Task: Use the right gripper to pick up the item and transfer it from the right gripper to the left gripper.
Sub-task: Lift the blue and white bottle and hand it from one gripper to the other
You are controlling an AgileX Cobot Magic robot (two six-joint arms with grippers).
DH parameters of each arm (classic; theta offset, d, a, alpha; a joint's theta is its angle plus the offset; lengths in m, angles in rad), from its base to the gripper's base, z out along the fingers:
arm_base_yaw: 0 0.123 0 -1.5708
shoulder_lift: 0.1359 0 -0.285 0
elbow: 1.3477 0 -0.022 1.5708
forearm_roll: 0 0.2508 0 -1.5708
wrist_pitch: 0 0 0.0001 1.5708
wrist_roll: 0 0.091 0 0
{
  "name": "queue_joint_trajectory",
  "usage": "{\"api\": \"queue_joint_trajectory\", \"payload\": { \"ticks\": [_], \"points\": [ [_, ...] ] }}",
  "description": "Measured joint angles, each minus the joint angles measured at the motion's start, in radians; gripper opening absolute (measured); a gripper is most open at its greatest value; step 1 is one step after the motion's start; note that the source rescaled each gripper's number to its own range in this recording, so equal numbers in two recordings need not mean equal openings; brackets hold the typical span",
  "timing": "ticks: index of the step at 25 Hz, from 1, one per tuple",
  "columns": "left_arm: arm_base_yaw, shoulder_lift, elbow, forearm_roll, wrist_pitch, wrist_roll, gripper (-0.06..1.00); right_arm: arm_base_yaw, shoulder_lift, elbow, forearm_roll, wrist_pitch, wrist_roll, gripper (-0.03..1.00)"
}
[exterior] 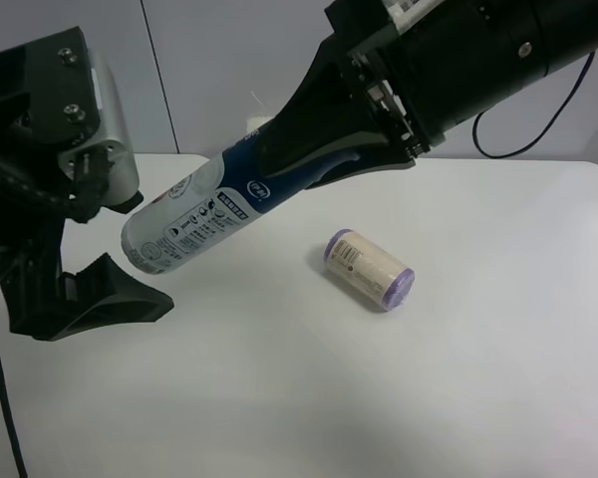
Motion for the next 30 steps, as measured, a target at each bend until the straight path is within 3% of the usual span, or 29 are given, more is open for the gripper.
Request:
{"api": "queue_joint_trajectory", "payload": {
  "ticks": [6,12,22,30],
  "points": [
    [0.000,0.016,0.000,-0.011,-0.016,0.006,1.00,0.000,0.000,0.000,0.027,-0.002,-0.010,0.00],
    [0.000,0.021,0.000,-0.073,-0.036,0.057,1.00,0.000,0.000,0.000,0.036,-0.019,-0.016,0.00],
    [0.000,0.025,-0.011,-0.076,-0.052,0.066,1.00,0.001,0.015,0.000,0.043,-0.020,-0.016,0.00],
    [0.000,0.085,-0.094,-0.074,-0.010,0.066,1.00,0.070,0.052,0.003,0.046,-0.039,-0.019,0.00]
  ]
}}
